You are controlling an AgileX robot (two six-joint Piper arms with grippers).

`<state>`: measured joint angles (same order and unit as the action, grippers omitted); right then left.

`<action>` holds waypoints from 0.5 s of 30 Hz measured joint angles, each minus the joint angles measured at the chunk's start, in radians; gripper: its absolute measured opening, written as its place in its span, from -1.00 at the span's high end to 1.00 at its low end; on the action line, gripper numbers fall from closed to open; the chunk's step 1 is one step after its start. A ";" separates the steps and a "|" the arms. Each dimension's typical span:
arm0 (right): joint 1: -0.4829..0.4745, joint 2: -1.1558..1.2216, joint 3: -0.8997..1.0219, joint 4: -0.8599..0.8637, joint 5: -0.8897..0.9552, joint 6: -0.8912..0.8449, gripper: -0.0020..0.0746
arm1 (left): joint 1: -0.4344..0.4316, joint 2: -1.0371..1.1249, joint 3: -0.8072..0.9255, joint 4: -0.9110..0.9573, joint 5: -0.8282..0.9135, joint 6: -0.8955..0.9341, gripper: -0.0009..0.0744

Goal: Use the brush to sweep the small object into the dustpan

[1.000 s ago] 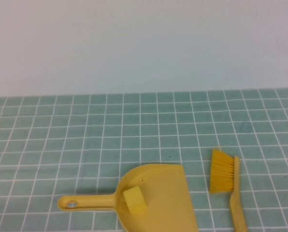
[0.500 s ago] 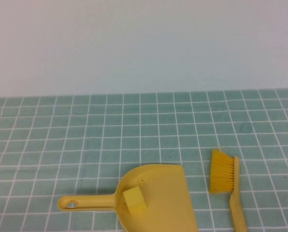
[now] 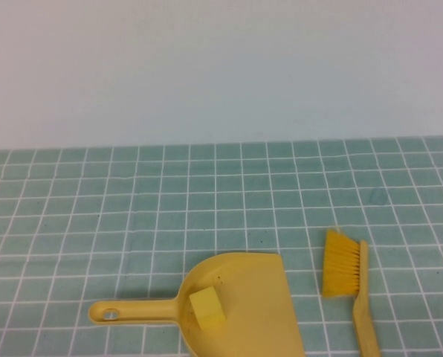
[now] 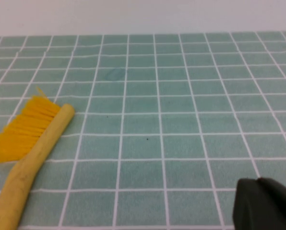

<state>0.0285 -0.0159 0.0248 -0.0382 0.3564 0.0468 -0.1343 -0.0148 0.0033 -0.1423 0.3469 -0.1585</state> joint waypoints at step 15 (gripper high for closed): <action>0.000 0.000 0.000 0.001 0.002 -0.008 0.95 | 0.000 0.000 0.000 0.000 0.000 0.000 0.98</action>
